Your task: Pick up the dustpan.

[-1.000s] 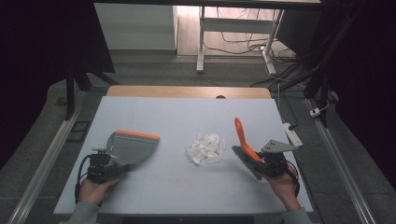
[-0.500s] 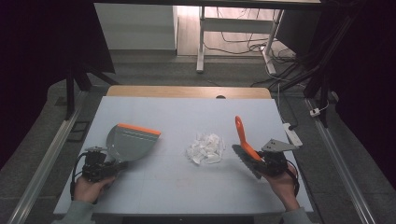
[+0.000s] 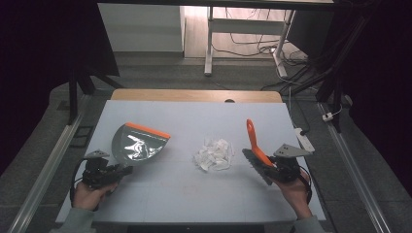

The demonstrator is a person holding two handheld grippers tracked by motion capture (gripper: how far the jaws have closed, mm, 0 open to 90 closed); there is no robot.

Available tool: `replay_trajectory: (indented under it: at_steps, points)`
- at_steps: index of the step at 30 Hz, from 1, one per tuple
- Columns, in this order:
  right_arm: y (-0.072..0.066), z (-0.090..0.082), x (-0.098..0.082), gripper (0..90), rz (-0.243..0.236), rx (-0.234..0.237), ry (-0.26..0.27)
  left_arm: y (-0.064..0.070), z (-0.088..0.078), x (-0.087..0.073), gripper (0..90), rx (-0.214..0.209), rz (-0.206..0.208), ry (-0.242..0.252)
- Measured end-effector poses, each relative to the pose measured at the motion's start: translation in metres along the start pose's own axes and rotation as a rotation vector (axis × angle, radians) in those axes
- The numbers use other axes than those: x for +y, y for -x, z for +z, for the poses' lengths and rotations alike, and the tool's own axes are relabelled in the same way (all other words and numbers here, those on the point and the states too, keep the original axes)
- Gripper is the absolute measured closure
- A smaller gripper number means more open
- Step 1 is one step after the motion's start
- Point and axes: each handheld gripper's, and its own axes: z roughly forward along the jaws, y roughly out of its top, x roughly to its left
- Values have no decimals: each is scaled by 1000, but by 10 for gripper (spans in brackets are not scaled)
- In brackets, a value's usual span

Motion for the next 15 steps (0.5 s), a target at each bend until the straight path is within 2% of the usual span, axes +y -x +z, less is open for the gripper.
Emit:
replay_trajectory:
  at_steps: [6, 9, 15]
  points:
    - [-1, 0, 1, 705, 3, 1, 9, 1, -4, 1, 615, -16, 35, 19]
    - [-1, -1, 1, 705, 5, 0, 10, 1, -6, 2, 615, -12, 56, 25]
    - [-1, 0, 1, 705, 6, -6, 10, 2, -7, 3, 615, -47, 104, 27]
